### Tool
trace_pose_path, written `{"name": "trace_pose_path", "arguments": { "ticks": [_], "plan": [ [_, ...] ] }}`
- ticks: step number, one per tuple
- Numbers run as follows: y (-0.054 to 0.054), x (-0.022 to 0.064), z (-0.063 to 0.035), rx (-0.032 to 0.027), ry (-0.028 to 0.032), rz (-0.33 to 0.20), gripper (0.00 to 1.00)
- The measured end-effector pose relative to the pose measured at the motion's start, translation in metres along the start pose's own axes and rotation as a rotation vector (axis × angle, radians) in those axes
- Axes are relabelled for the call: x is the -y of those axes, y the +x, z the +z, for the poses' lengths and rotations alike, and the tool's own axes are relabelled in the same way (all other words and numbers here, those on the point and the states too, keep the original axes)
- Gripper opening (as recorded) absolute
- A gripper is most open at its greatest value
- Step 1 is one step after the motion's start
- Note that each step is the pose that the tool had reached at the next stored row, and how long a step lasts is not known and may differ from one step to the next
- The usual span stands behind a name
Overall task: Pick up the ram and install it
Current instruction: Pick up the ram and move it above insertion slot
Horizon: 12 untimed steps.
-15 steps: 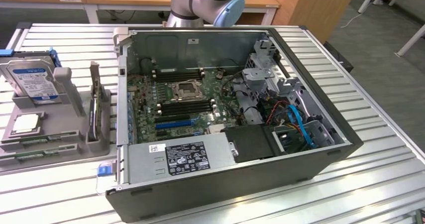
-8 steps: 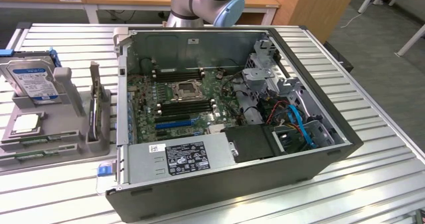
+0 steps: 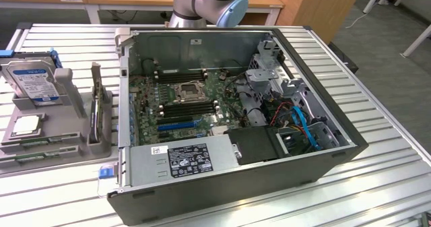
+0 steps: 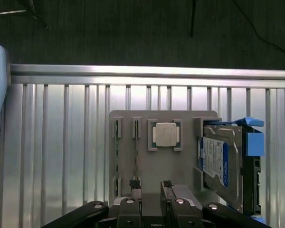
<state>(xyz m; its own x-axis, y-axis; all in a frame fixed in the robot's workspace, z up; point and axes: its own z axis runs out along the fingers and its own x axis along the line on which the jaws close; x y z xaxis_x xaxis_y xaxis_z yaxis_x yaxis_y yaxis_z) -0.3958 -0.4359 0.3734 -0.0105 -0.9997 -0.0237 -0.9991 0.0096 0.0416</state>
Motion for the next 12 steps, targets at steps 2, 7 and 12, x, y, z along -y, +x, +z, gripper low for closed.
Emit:
{"name": "trace_pose_path", "arguments": {
  "ticks": [2, 7, 12],
  "plan": [
    [0.0, 0.0001, 0.0026, 0.0, 0.0, 0.0, 0.3],
    [0.0, 0.0004, 0.0086, 0.0, -0.0001, -0.001, 0.3],
    [0.0, 0.0006, 0.0143, 0.0, 0.0, -0.001, 0.3]
  ]
}}
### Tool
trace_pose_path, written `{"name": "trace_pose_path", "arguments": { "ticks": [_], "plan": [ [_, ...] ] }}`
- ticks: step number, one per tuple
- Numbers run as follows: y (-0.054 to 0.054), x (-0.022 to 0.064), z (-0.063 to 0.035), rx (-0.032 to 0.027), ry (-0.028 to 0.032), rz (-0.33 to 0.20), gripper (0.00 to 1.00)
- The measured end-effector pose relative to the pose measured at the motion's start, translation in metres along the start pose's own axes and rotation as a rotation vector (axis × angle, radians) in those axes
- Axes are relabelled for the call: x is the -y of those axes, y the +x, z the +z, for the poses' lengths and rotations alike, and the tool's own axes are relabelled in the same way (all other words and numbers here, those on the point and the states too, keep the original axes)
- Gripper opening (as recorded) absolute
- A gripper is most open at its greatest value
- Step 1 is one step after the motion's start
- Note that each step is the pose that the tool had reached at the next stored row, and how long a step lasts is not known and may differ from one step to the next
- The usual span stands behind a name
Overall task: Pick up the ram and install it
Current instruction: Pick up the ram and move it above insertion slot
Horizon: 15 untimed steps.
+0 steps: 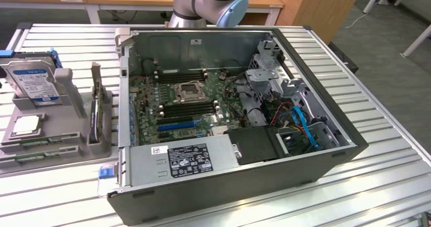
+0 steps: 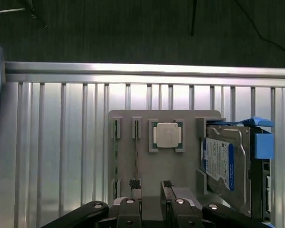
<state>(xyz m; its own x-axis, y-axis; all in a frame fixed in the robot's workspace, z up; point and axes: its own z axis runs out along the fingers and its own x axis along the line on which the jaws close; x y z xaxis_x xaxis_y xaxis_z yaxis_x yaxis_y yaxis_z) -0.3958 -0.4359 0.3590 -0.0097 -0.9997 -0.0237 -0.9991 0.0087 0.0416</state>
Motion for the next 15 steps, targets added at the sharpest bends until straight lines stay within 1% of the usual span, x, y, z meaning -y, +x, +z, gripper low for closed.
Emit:
{"name": "trace_pose_path", "arguments": {
  "ticks": [6, 12, 14, 15],
  "plan": [
    [0.0, 0.0003, 0.0073, 0.0, 0.0, 0.0, 0.3],
    [0.0, 0.0007, 0.0173, -0.0001, -0.0001, -0.001, 0.3],
    [0.001, 0.0013, 0.031, -0.0001, 0.0, -0.003, 0.3],
    [0.001, 0.0015, 0.0357, -0.0002, -0.0001, -0.004, 0.3]
  ]
}}
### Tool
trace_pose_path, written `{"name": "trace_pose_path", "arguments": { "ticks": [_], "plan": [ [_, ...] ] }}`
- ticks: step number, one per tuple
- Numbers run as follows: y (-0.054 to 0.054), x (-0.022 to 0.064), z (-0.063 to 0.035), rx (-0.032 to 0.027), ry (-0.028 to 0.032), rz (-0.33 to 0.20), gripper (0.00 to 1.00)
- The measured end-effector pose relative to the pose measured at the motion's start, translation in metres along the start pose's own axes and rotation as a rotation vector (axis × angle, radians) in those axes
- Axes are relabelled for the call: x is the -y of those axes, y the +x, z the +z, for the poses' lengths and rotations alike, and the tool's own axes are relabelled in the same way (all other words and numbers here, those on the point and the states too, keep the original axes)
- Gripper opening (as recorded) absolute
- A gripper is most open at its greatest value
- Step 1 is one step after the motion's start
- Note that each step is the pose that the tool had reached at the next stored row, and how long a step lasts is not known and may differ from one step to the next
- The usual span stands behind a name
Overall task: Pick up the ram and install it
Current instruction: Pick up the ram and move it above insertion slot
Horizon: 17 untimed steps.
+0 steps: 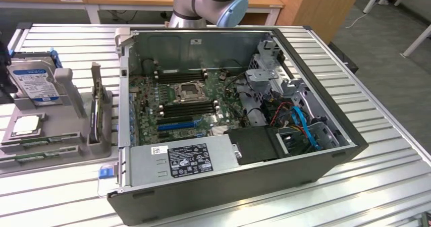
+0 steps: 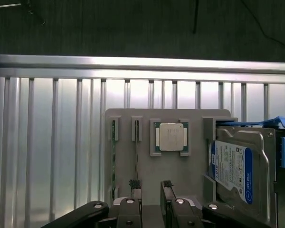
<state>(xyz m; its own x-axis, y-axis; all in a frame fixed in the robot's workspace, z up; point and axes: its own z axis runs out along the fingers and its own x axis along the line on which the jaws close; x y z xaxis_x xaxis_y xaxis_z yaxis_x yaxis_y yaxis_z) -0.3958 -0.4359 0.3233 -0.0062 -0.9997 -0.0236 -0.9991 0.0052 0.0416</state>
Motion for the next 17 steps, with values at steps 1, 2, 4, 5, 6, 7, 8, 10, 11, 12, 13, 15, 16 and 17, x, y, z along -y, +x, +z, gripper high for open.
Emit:
{"name": "trace_pose_path", "arguments": {
  "ticks": [1, 2, 4, 5, 6, 7, 8, 10, 11, 12, 13, 15, 16, 17],
  "plan": [
    [0.0, 0.0001, 0.0018, 0.0, -0.0001, 0.0, 0.3],
    [0.0, 0.0001, 0.0032, 0.0, 0.0001, 0.0, 0.3],
    [0.0, 0.0002, 0.006, 0.0, 0.0001, -0.001, 0.3],
    [0.0, 0.0003, 0.0073, 0.0, 0.0, -0.001, 0.3],
    [0.0, 0.0004, 0.0086, 0.0, -0.0001, -0.002, 0.3],
    [0.0, 0.0004, 0.0099, -0.0001, 0.0, -0.002, 0.3],
    [0.0, 0.0005, 0.0112, -0.0001, 0.0001, -0.002, 0.3],
    [0.0, 0.0006, 0.0138, -0.0002, -0.0001, -0.003, 0.3],
    [0.0, 0.0006, 0.0151, -0.0003, -0.0001, -0.004, 0.3],
    [0.0, 0.0007, 0.0163, -0.0004, -0.0001, -0.005, 0.3],
    [0.0, 0.0007, 0.0174, -0.0005, -0.0002, -0.005, 0.3],
    [0.0, 0.0008, 0.0195, -0.0007, -0.0001, -0.007, 0.3],
    [0.0, 0.0008, 0.0204, -0.0009, -0.0002, -0.007, 0.3],
    [0.0, 0.0009, 0.0216, -0.0011, -0.0002, -0.008, 0.3]
  ]
}}
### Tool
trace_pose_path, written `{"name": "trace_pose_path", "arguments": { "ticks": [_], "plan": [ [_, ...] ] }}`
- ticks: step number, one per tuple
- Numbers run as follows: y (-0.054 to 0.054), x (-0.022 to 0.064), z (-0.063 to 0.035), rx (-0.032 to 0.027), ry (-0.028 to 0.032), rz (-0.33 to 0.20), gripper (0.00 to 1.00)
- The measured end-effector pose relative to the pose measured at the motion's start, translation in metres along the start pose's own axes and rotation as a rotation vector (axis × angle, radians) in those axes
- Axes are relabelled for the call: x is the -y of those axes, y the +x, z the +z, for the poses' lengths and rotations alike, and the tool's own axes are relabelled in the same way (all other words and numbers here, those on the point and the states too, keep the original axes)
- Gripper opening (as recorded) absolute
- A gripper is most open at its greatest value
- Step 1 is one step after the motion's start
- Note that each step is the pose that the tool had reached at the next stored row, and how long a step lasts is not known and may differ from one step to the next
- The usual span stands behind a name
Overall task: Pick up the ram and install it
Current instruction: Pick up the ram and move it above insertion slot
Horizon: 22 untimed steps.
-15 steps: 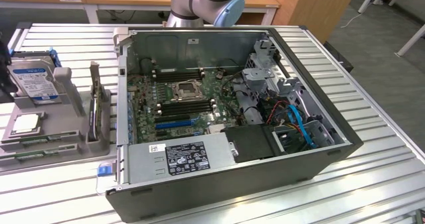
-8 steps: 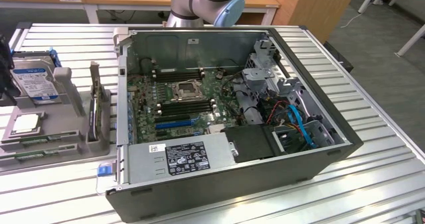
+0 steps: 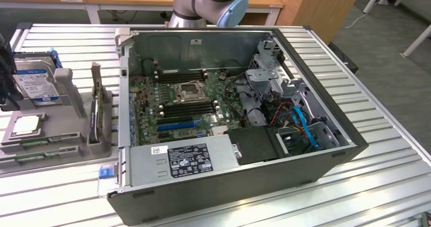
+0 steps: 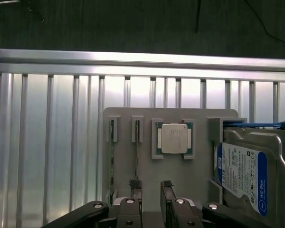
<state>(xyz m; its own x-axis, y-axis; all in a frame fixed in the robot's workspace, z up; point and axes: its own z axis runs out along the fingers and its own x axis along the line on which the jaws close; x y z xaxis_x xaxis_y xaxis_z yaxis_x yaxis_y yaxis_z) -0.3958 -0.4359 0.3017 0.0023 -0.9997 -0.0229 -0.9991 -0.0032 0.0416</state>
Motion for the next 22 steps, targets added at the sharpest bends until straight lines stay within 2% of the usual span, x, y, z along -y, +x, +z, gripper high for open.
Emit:
{"name": "trace_pose_path", "arguments": {
  "ticks": [22],
  "plan": [
    [0.001, 0.0009, 0.0221, -0.0053, -0.0005, -0.022, 0.3]
  ]
}}
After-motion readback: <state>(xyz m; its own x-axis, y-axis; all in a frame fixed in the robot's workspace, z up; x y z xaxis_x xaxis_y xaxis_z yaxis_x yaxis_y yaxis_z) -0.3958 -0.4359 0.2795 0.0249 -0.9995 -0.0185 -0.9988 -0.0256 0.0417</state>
